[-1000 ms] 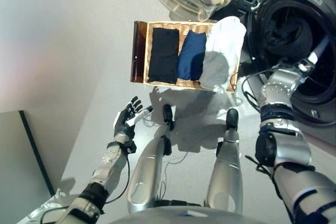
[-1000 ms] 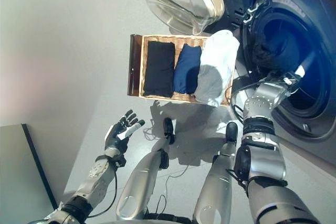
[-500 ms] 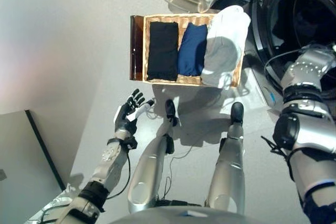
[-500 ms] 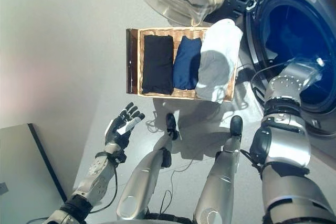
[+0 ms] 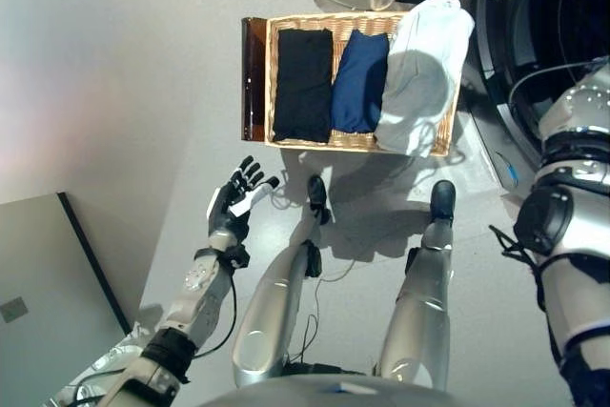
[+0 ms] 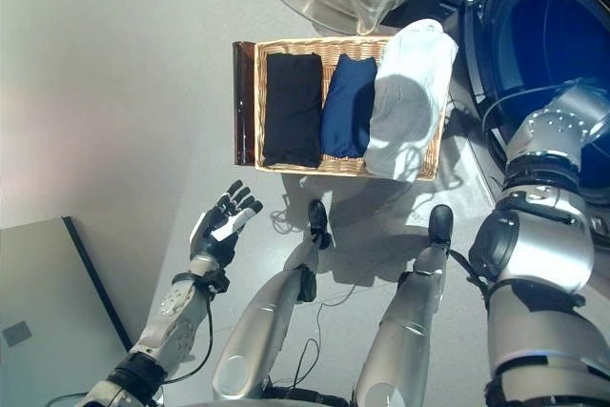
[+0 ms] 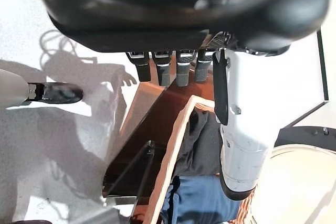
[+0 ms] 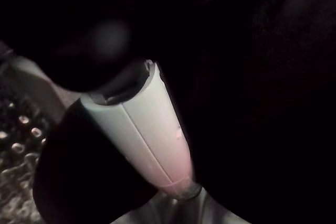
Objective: Pick up the clothes and place them into the washing machine
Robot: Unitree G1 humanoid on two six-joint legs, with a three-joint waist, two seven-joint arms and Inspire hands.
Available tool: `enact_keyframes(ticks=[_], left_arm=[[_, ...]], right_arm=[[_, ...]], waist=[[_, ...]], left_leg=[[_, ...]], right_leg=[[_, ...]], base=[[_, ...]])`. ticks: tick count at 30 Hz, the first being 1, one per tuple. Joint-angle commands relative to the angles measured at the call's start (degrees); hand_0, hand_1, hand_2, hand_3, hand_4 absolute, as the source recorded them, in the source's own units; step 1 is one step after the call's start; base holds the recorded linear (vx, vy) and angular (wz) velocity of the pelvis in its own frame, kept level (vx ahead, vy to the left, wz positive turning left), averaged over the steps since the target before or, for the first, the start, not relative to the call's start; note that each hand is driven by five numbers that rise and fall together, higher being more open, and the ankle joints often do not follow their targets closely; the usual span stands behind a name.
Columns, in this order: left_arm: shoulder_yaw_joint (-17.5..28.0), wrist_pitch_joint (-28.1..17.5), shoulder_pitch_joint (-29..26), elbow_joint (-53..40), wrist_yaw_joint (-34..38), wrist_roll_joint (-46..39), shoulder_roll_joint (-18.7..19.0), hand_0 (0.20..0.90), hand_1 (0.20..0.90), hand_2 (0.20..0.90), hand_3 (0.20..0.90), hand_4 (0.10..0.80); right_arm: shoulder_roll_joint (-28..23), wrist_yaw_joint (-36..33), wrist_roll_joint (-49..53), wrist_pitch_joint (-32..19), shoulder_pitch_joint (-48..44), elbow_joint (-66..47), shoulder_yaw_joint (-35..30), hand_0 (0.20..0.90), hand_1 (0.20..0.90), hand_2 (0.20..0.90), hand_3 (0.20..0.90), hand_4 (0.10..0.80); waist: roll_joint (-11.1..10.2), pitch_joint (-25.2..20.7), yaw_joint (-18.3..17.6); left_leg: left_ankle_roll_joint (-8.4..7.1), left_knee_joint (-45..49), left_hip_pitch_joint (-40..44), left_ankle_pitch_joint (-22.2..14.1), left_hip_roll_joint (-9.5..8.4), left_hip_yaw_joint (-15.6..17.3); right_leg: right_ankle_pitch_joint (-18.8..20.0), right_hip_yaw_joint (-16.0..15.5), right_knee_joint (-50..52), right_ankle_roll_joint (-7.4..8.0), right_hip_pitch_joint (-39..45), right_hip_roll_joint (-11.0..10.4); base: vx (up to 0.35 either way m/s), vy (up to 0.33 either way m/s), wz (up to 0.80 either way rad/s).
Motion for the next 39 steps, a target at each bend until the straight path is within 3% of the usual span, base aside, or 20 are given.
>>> enact_keyframes(ticks=[1,7,8,9,31,36,39], left_arm=[[-0.92,-5.07,1.99,-6.06,0.76,0.02,2.51,0.900,0.900,0.900,0.900,0.800],[-0.64,-5.02,2.02,-6.47,1.29,0.13,3.20,0.900,0.900,0.900,0.900,0.800],[-0.56,-5.02,2.08,-6.66,1.34,-0.04,3.30,0.900,0.900,0.900,0.900,0.800],[-0.33,-5.09,2.08,-6.85,1.47,-0.07,3.42,0.900,0.900,0.900,0.900,0.800],[1.20,-5.02,3.24,-8.61,2.22,-0.12,4.14,0.900,0.900,0.900,0.900,0.800],[1.73,-5.39,3.90,-9.72,2.53,0.14,4.77,0.900,0.900,0.900,0.900,0.800],[2.19,-5.81,4.09,-12.15,3.52,1.54,6.30,0.900,0.900,0.900,0.900,0.800]], right_arm=[[-11.36,0.03,-2.54,-5.17,-5.18,-4.74,5.76,0.200,0.200,0.200,0.200,0.300],[-11.62,-1.66,-4.66,-2.83,-5.72,-2.68,7.30,0.200,0.200,0.200,0.200,0.300],[-11.53,-1.72,-4.91,-2.50,-5.54,-2.57,7.46,0.623,0.623,0.623,0.623,0.602],[-11.54,-1.87,-5.20,-2.33,-5.32,-2.36,7.58,0.900,0.900,0.900,0.900,0.800],[-6.01,-5.22,-12.30,-0.04,-0.62,-5.04,7.35,0.900,0.900,0.900,0.900,0.800],[-6.54,-11.52,-25.45,5.60,1.37,-2.91,10.93,0.900,0.900,0.900,0.900,0.800],[-7.60,-20.15,-46.03,17.17,2.39,2.89,17.83,0.900,0.900,0.900,0.900,0.800]], waist=[[5.21,-3.36,-0.44],[4.71,-3.28,-0.40],[4.70,-3.21,-0.39],[4.72,-3.11,-0.39],[4.41,-1.95,-0.23],[3.90,-1.54,-0.14],[3.66,-1.16,0.32]], left_leg=[[-5.48,8.58,0.13,-9.28,3.56,-0.54],[-5.38,9.19,-0.10,-9.62,3.81,-0.30],[-5.38,9.31,-0.20,-9.66,3.79,-0.35],[-5.38,9.34,-0.26,-9.70,3.79,-0.29],[-5.10,10.00,-2.05,-9.34,3.91,0.17],[-5.07,10.46,-1.86,-9.63,4.17,0.30],[-4.95,11.26,-2.11,-10.08,4.38,0.51]], right_leg=[[-1.60,1.25,2.92,-5.57,-2.22,2.71],[-1.36,1.24,2.79,-5.70,-2.23,2.93],[-1.34,1.25,2.79,-5.71,-2.24,2.97],[-1.32,1.23,2.79,-5.73,-2.26,2.97],[-0.02,1.71,1.13,-5.96,-2.66,3.35],[0.28,1.60,0.89,-5.95,-2.31,3.53],[0.55,1.35,0.42,-5.96,-1.89,3.49]], base=[[0.000,0.000,0.00],[0.000,0.000,0.00],[0.000,0.000,0.00],[0.000,0.000,0.00],[-0.006,0.003,0.00],[-0.016,-0.002,0.00],[-0.065,-0.005,-0.01]])
